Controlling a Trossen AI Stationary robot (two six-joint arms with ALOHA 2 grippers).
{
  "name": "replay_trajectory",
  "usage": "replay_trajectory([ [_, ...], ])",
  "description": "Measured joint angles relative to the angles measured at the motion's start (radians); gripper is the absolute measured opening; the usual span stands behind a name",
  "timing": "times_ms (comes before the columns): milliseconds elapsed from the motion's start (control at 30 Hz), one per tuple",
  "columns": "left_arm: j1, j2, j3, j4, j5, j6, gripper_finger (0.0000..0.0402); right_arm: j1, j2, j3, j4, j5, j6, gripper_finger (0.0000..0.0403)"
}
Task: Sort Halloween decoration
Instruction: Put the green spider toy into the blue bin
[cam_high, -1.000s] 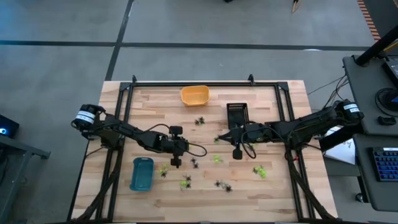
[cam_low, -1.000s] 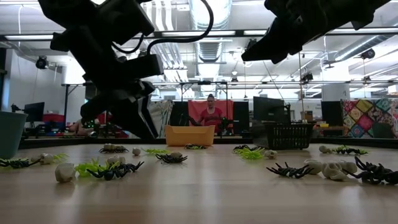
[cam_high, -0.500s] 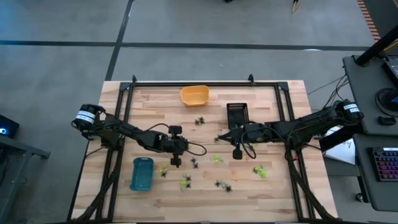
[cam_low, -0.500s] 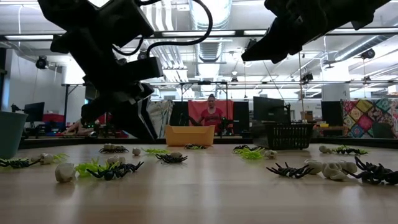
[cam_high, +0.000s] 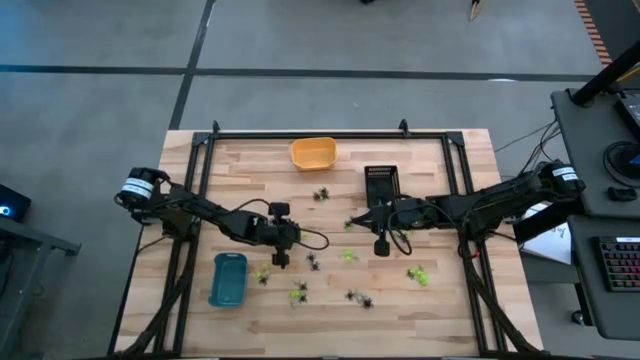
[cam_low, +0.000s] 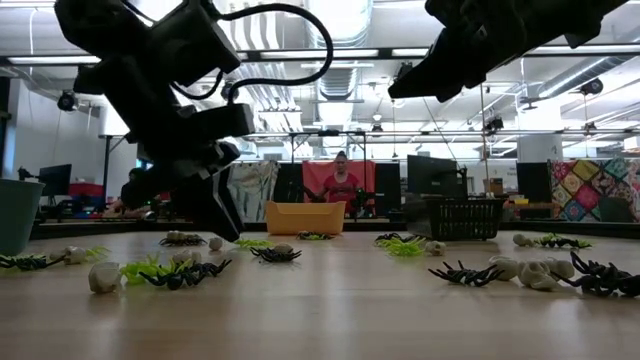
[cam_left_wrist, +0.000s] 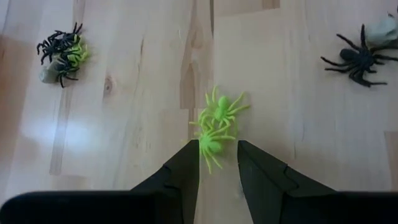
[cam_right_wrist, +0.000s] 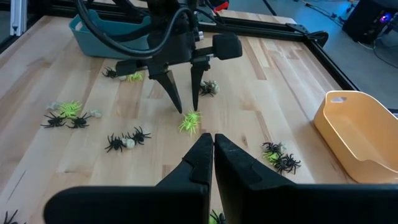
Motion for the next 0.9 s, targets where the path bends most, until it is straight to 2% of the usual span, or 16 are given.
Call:
replay_trajectory([
  [900, 0.021, 0.000, -0.024, 0.031, 0.000, 0.012, 0.0094, -0.002, 0.000, 0.000, 0.000, 0.000, -0.008, 0.0009],
])
